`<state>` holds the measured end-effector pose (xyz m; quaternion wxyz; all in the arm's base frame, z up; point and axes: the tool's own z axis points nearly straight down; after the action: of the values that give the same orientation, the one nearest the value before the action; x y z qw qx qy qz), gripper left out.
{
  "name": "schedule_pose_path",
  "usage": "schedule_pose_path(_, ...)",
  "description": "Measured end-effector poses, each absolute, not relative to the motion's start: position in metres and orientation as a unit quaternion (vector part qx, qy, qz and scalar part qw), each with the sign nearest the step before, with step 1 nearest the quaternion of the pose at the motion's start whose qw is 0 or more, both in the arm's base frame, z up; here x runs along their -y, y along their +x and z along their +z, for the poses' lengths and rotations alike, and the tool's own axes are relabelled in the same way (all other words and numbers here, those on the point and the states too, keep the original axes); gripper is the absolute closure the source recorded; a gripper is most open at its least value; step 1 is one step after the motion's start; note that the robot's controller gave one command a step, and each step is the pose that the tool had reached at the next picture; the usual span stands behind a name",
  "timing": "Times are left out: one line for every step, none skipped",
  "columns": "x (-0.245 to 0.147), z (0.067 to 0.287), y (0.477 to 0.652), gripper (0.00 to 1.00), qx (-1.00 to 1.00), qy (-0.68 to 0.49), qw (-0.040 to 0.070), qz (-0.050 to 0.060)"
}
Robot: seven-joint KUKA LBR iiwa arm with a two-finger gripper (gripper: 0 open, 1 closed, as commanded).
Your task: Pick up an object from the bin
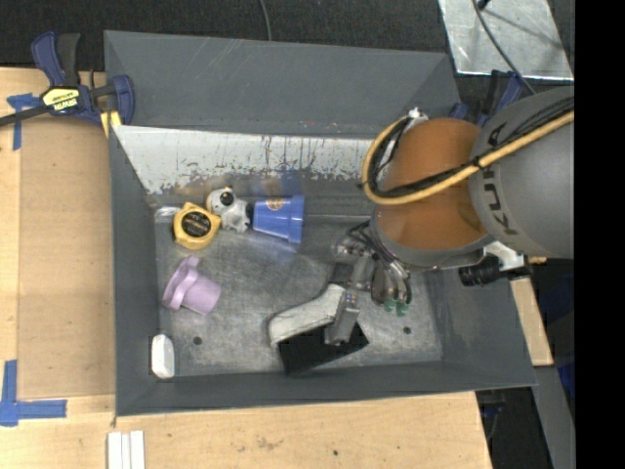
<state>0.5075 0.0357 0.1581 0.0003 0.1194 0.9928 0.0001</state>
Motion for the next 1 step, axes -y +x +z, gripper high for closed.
schedule_pose_path(-0.0327,0.0750,0.4951,1.00,-0.988,0.152,0.006,0.001)
